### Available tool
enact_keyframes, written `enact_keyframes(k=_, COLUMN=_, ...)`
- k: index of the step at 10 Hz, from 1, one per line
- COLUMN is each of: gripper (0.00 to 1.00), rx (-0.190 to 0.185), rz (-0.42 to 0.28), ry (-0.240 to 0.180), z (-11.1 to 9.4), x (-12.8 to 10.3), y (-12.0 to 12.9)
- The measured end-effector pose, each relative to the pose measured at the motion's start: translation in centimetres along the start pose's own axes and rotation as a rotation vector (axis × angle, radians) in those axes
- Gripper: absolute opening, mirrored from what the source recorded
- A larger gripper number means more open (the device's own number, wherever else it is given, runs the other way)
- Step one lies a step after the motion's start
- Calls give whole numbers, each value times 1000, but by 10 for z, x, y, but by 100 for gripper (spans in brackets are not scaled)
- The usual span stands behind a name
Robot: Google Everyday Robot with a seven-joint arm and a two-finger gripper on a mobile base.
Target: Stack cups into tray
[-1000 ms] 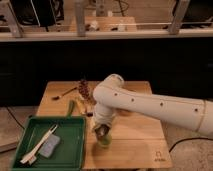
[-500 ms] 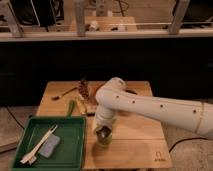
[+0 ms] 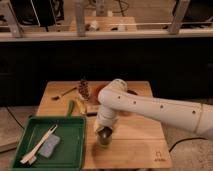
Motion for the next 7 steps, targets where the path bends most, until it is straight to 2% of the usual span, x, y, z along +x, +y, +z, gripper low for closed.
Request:
enact_keyframes(k=5, gripper=72, rx=-2, rz=10, ry=-6, z=0, x=1, y=3)
enact_keyframes(k=6, gripper=79, rx=-5, rz=9, ry=-7, z=0, x=0, y=3)
enact_keyframes(k=7, gripper=80, rx=-6, rz=9, ry=-7, z=0, x=0, y=4)
